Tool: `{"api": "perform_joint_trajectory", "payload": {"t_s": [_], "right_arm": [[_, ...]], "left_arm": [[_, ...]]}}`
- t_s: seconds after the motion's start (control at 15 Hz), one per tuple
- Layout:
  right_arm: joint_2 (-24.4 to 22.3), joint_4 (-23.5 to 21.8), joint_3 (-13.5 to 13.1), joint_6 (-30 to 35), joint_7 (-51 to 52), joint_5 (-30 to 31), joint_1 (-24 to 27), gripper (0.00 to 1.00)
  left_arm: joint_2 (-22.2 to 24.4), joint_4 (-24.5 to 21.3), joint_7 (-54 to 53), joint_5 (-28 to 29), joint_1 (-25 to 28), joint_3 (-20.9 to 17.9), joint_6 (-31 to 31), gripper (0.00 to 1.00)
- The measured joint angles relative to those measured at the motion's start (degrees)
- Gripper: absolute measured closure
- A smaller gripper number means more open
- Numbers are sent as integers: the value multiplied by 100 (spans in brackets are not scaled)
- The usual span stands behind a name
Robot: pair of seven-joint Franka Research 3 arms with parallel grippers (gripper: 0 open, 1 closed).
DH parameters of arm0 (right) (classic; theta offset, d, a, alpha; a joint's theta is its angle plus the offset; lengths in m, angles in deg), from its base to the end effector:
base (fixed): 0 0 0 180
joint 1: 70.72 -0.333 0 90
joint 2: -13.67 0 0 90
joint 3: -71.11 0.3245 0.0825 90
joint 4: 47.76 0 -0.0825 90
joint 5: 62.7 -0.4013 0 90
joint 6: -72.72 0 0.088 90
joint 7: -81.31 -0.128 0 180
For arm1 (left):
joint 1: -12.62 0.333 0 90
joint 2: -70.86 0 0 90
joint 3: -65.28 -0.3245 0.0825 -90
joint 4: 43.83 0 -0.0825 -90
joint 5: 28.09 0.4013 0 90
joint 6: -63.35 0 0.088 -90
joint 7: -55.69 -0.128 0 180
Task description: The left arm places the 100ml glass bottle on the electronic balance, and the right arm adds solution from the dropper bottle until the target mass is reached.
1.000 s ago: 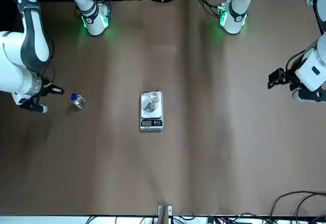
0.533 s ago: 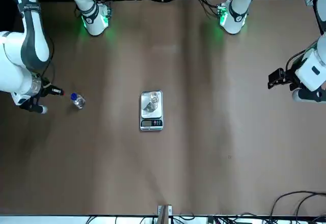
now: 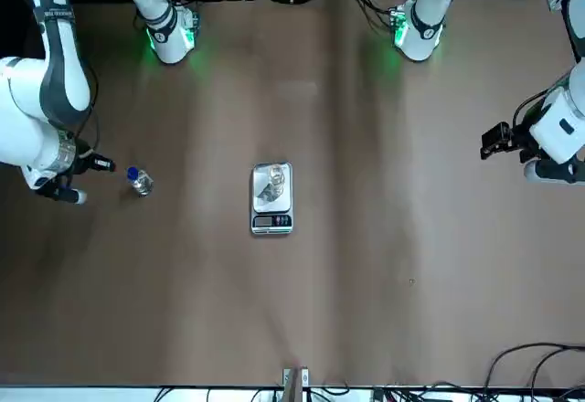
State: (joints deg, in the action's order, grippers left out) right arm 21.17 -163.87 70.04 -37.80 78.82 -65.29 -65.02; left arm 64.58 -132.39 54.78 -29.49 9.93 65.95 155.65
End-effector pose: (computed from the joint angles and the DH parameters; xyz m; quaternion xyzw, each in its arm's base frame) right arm 0.5574 -0.0620 0.3460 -0.9892 0.0905 0.1131 0.0231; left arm 0.6054 -0.0382 0.5631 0.9990 -0.0365 -0.0224 0.0124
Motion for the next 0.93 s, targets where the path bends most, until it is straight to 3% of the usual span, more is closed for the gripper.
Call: {"api": "perform_joint_trajectory", "payload": {"t_s": [0.93], "right_arm": [[0, -170, 0, -101, 183, 0, 0, 95]], "left_arm": [[0, 0, 0, 0, -1, 0, 0, 0]]}}
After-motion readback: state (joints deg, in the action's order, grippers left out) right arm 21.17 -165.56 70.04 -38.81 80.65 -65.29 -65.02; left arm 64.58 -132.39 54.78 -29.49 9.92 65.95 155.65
